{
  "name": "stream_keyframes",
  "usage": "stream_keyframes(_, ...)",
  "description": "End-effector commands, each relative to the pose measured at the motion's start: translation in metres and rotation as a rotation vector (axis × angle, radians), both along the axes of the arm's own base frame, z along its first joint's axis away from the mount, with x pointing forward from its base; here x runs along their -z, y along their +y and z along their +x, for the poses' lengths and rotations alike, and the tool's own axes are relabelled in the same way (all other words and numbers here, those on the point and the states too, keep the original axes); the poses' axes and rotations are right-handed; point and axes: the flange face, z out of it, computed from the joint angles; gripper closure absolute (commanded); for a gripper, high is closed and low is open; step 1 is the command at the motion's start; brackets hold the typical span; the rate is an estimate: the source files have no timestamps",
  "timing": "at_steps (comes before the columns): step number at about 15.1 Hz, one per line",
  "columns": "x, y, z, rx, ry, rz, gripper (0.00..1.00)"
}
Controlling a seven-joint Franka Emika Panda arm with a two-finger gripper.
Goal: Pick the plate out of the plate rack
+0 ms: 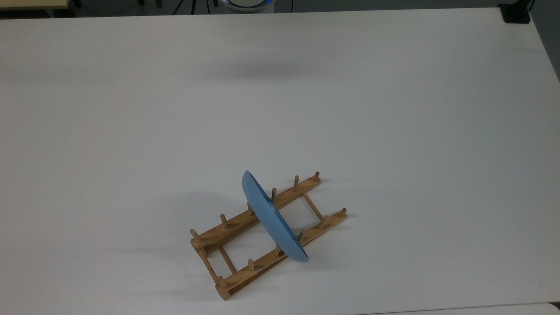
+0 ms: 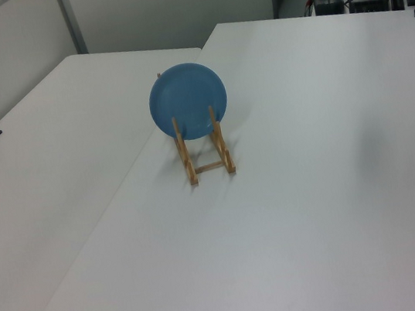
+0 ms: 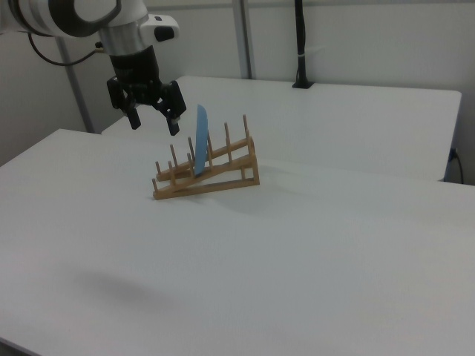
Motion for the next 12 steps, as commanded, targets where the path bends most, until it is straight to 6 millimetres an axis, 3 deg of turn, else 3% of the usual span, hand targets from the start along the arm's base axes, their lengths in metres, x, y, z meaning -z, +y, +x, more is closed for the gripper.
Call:
stream_keyframes(1,-0.0015,0.0057,0.0008,-0.015,0.004,0.014,0.00)
stream_keyframes(12,-0.0009,0.0075,0.0010,0.002,0.004,0.017,0.00)
